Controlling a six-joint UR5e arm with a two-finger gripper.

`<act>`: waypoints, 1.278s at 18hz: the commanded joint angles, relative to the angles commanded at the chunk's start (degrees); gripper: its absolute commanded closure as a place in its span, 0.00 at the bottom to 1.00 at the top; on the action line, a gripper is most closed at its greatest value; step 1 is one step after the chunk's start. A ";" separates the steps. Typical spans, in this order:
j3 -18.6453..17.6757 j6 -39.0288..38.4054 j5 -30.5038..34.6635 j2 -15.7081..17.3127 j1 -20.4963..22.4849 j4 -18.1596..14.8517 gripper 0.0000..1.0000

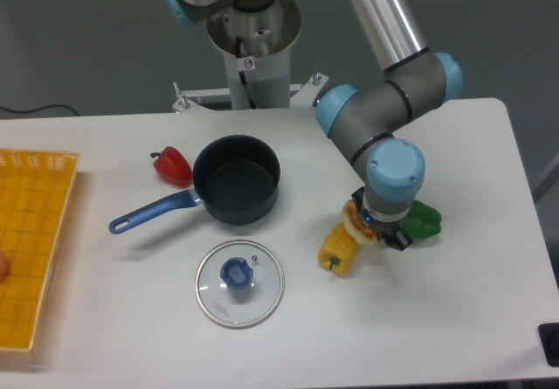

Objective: Pick up the donuts
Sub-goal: 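Lift the donut up off the table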

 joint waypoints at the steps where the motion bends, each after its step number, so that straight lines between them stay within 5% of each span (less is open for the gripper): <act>1: 0.35 0.00 -0.52 0.26 0.18 -0.88 0.71; 6: 0.71 0.44 -2.99 3.24 1.06 -3.34 0.71; 14: -0.08 -0.26 -3.25 9.57 -1.66 -13.54 0.70; 23: -0.17 -1.41 -4.04 11.60 -2.46 -15.39 0.70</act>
